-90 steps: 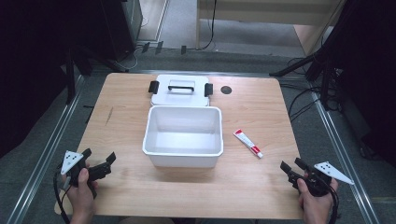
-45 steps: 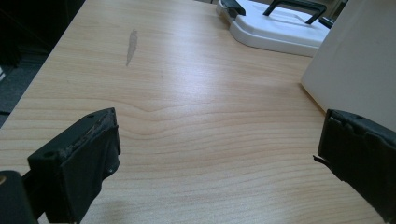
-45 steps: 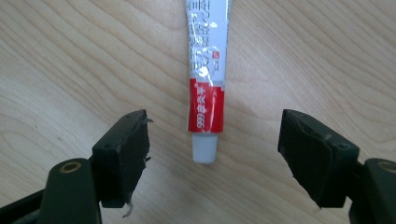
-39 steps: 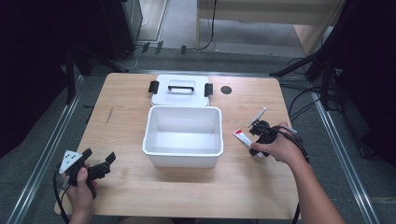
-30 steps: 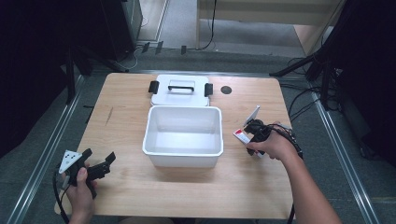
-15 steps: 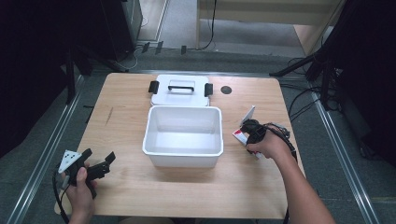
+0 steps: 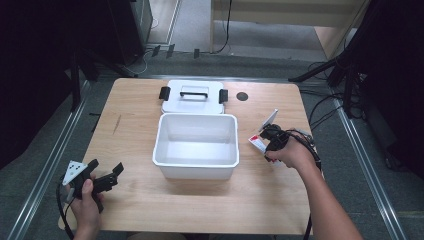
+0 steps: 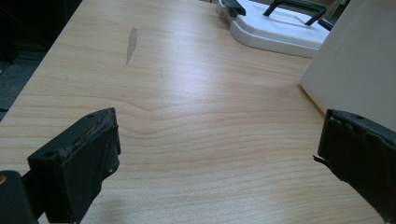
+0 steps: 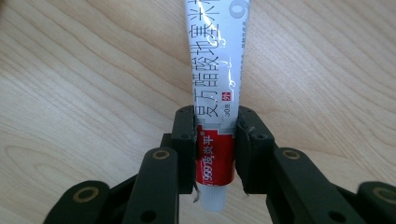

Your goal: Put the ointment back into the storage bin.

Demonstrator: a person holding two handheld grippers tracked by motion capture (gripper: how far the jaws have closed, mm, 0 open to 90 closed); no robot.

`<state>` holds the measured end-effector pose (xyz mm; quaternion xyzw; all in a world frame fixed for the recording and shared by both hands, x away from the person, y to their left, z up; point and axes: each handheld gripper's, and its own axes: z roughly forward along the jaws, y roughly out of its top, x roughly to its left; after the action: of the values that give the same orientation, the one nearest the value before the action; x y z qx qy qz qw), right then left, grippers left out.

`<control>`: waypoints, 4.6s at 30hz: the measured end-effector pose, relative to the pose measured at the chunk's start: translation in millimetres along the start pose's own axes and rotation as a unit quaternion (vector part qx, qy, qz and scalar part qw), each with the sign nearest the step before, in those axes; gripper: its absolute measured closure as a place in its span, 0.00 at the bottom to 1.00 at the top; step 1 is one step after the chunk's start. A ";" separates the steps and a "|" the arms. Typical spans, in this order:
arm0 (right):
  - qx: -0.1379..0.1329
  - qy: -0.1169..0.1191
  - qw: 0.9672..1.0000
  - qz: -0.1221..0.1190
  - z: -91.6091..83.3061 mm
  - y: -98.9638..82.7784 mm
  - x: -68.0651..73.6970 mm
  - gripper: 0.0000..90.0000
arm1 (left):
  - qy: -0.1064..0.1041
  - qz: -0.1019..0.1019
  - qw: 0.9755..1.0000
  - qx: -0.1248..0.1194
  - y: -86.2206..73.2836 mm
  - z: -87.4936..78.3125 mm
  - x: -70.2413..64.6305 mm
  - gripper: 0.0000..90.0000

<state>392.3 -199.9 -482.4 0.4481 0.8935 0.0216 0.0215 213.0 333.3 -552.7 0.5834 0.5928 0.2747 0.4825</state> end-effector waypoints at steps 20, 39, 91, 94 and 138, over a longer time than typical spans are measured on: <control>-0.016 0.006 0.999 -0.034 -69.2 25.8 10.1 0.80 | 0.001 0.001 1.000 0.001 0.1 0.4 -0.1 0.00; -0.037 0.002 0.997 -0.073 -122.2 61.0 38.4 0.80 | 0.000 -0.001 1.000 0.001 0.3 0.7 0.4 0.00; -0.054 0.030 0.927 -0.370 -84.1 87.0 127.7 0.80 | -0.003 -0.005 1.000 0.001 0.4 1.2 0.9 0.00; -0.048 0.033 0.927 -0.371 -77.9 86.2 128.0 0.80 | -0.003 -0.005 1.000 0.001 0.4 1.2 0.9 0.00; -0.003 0.052 0.939 -0.340 -56.1 88.0 129.6 0.77 | -0.003 -0.006 1.000 0.003 0.5 1.2 1.3 0.00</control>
<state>382.0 -44.5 -423.8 0.1154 0.9924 0.0387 -0.0178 214.5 334.3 -553.1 0.5817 0.5958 0.2687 0.4843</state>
